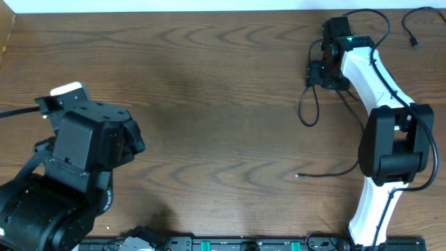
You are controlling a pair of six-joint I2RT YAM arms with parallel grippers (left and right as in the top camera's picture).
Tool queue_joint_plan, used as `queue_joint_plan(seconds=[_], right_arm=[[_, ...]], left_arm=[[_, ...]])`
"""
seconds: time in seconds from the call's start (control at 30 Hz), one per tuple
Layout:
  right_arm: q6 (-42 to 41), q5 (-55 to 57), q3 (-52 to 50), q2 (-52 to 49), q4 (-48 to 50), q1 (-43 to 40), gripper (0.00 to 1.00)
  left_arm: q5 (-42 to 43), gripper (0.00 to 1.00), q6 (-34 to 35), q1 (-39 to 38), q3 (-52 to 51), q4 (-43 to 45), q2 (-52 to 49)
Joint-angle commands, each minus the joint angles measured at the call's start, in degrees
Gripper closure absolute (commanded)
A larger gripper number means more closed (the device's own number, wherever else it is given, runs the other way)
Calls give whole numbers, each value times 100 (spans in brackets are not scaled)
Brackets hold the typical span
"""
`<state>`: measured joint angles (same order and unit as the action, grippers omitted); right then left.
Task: Untangle cables
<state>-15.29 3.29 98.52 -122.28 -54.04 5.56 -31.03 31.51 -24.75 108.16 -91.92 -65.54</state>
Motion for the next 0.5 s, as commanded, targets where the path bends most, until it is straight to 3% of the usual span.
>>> queue_joint_plan(seconds=[0.0,0.03,0.23,0.47], right_arm=[[-35,520,103,105,-127,-136,83],[-33,599,136,116,-181,-177,99],[-35,831,1025,348,-457,-599,99],[636,796,3211,476,-219,-1130,99]], left_arm=[[-203,6,33,31,-120,-83,-9],[-201,6,33,31,-125,-105,-9],[-201,6,33,33,-125,-103,9],[-199,6,227,33,-125,-101,7]])
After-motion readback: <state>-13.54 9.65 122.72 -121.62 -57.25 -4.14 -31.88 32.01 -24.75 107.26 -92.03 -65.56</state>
